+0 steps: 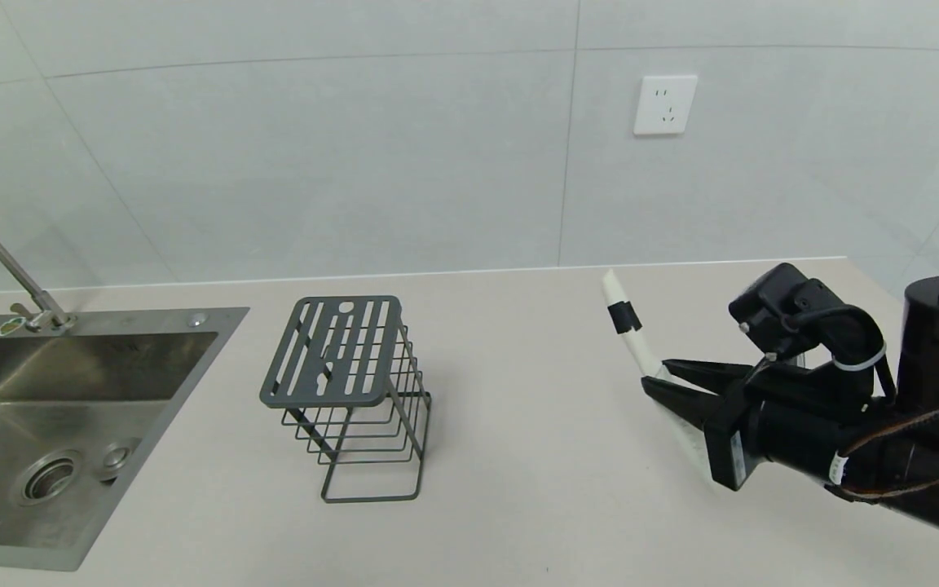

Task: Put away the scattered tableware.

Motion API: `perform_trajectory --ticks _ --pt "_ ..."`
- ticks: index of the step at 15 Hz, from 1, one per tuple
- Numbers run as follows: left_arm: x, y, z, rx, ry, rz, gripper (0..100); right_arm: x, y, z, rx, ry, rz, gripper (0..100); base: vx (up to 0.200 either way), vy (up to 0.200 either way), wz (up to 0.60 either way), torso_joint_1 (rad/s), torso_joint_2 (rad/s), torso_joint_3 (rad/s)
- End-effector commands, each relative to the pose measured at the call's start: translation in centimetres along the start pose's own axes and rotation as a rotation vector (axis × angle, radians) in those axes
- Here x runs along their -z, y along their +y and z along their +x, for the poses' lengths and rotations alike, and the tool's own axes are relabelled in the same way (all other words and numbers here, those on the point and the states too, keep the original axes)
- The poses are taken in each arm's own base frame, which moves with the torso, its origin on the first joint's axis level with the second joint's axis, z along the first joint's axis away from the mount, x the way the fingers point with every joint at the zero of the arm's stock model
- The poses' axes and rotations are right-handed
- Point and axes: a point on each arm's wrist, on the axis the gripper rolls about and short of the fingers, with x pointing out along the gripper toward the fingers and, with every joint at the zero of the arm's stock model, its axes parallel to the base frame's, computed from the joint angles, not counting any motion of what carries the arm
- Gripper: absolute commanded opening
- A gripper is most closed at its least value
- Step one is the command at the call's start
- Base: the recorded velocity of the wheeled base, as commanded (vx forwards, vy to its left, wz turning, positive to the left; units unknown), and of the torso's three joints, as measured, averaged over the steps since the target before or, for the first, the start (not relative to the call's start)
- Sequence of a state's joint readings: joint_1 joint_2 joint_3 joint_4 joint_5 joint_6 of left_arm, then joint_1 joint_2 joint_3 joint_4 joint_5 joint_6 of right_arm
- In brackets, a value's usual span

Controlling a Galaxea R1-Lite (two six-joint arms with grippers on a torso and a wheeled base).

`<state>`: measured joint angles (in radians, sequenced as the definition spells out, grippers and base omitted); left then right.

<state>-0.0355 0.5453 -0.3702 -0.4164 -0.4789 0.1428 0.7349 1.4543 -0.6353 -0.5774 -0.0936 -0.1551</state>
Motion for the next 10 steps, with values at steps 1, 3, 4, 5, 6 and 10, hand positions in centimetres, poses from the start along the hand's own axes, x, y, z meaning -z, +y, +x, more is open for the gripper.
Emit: perform_trajectory --ticks 1,3,4,5,6,10 --pt "1.3 1.4 3.3 0.086 0.091 -0.035 100 -0.4 0.8 -0.2 -0.061 -0.023 -0.014 0 0.000 0.000 0.00 0.000 0.00 0.000" --pt "1.6 1.8 5.0 0.159 0.082 -0.046 100 -0.6 0.8 -0.1 -0.098 -0.064 -0.047 0 0.000 0.000 0.00 0.000 0.00 0.000" --pt "1.7 1.7 5.5 0.186 0.072 -0.048 100 -0.7 0.9 -0.2 -0.112 -0.076 -0.048 0 0.000 0.000 0.00 0.000 0.00 0.000" --pt "1.8 1.5 6.7 0.260 0.054 -0.060 100 -0.7 0.9 -0.1 -0.134 -0.089 -0.056 0 0.000 0.000 0.00 0.000 0.00 0.000" --pt "2.0 1.1 7.7 0.320 0.046 -0.076 100 -0.6 1.0 -0.2 -0.150 -0.098 -0.083 0 0.000 0.000 0.00 0.000 0.00 0.000" --pt "2.7 -0.1 10.3 0.481 0.031 -0.109 100 1.5 1.5 -0.5 -0.268 -0.112 -0.156 0 0.000 0.000 0.00 0.000 0.00 0.000"
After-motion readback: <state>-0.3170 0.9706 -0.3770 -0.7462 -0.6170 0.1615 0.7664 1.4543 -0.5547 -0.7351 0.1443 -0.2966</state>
